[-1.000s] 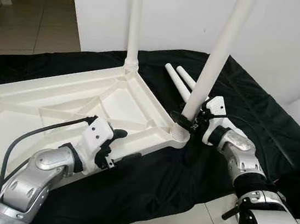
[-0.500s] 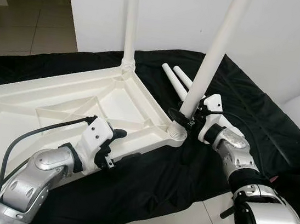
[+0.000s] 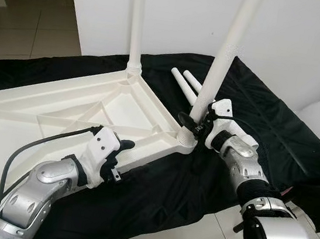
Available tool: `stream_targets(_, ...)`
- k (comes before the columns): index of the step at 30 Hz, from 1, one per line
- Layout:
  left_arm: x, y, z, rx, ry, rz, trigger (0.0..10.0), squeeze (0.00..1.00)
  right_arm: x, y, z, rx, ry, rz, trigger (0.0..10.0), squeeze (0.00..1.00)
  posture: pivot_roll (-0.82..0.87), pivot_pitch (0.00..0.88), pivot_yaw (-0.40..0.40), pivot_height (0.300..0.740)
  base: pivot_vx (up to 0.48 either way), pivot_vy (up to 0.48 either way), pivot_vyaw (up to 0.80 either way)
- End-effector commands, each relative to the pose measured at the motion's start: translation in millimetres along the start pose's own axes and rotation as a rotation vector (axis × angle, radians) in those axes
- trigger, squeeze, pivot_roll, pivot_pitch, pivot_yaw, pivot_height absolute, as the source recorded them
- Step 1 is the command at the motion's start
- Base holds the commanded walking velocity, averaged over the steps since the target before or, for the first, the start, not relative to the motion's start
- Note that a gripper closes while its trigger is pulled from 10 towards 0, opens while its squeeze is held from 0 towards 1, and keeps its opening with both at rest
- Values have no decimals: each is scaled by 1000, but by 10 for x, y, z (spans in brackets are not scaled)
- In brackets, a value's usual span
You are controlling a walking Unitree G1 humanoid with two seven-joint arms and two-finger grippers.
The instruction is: Building children table
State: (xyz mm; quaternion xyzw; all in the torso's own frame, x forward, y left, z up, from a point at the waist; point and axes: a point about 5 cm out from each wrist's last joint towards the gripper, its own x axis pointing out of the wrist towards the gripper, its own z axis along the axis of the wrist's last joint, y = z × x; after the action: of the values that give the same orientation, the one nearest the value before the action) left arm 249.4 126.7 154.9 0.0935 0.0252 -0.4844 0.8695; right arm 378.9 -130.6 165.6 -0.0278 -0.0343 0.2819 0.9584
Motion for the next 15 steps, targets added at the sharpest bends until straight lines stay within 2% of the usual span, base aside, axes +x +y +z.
stream_targets(1,-21,-4,6,1,5,17,10000,0,-18,66,-166,45,69,-40,10000,0,1,47,-19,740,0,0,0)
stream_targets(3,-23,-13,3,-1,6,13,10000,0,14,129,-139,91,43,-128,10000,0,0,47,-22,740,0,0,0)
stream_targets(4,-23,-13,3,-1,6,13,10000,0,14,129,-139,91,43,-128,10000,0,0,47,-22,740,0,0,0)
stream_targets(6,-23,-15,0,-1,7,11,10000,0,28,182,-107,119,12,-228,10000,0,-2,44,-23,740,0,0,0)
stream_targets(7,-23,-15,0,-1,7,11,10000,0,28,182,-107,119,12,-228,10000,0,-2,44,-23,740,0,0,0)
stream_targets(10,-16,-6,1,2,8,8,10000,0,21,334,-134,196,4,-385,10000,0,-3,40,-25,740,0,0,0)
stream_targets(13,-15,-5,1,3,8,8,10000,0,17,387,-141,207,8,-403,10000,0,-3,35,-25,740,0,0,0)
stream_targets(15,-12,-2,2,5,7,6,10000,0,-5,411,-145,190,15,-480,10000,0,-4,34,-25,740,0,0,0)
